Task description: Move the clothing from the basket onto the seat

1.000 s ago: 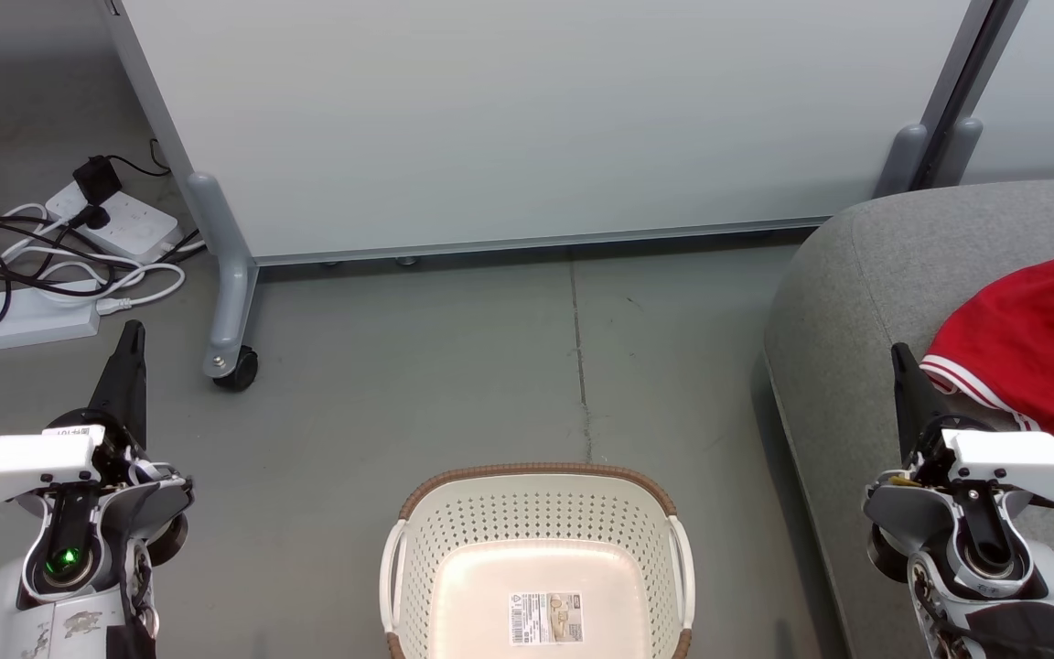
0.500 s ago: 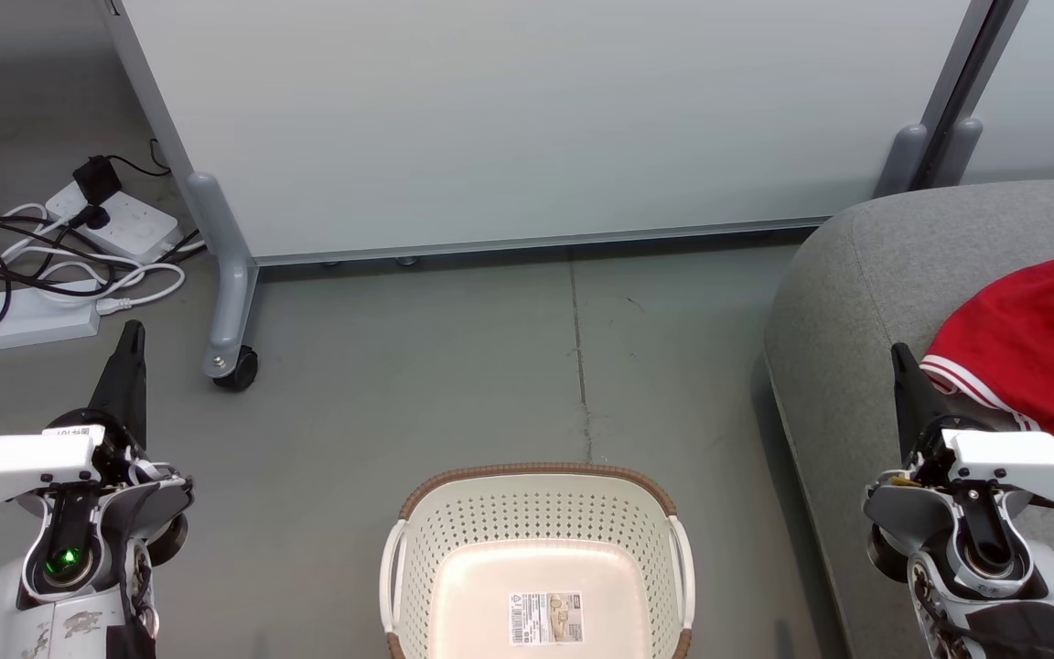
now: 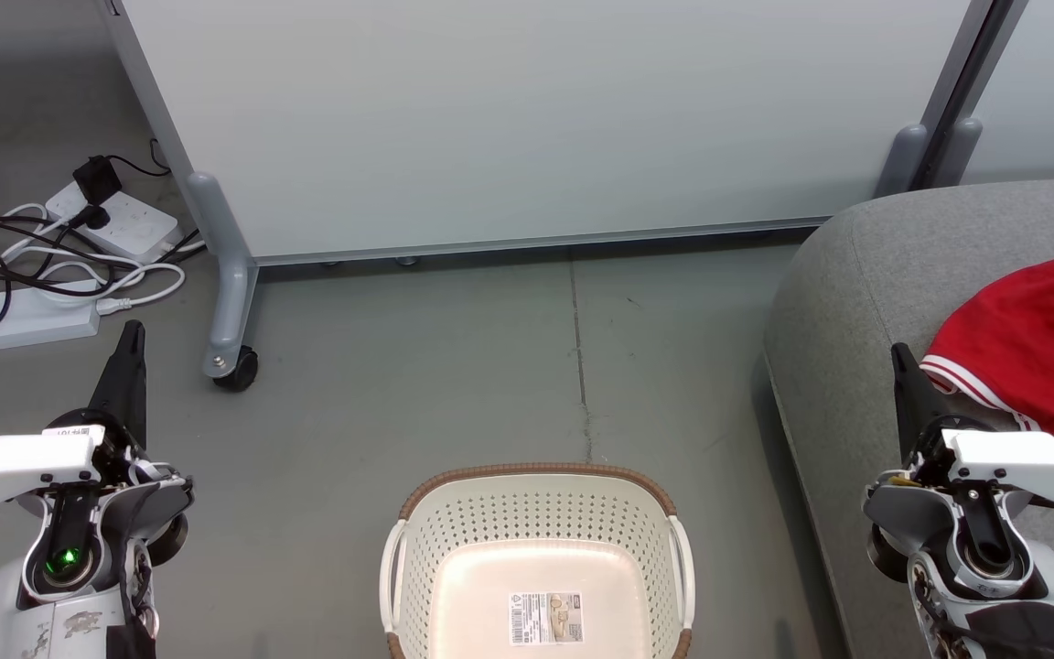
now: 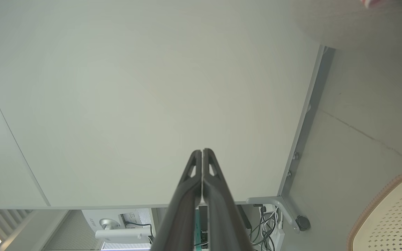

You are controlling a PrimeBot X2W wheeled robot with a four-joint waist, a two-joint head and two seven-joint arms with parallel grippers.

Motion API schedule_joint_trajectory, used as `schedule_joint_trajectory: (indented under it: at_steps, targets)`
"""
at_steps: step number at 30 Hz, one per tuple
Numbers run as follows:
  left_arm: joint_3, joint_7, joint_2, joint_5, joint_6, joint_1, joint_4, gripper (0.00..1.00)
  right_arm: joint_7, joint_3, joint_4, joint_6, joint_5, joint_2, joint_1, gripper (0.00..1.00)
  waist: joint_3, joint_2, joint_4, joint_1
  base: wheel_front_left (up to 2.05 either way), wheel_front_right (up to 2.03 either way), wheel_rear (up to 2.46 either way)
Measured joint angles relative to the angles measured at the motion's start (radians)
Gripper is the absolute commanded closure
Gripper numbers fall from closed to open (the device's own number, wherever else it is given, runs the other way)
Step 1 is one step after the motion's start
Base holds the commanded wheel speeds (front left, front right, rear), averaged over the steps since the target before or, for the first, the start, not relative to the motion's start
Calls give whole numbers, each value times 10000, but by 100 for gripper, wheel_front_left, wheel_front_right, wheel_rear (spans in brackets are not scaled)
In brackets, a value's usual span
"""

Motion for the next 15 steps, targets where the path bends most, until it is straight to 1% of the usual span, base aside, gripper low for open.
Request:
schedule_joint_trajectory:
  at_steps: [15]
  targets:
    - [0, 0, 0, 0, -2, 0, 0, 100, 0, 0, 0, 0, 0, 0, 0, 100, 0, 0, 0, 0, 0, 0, 0]
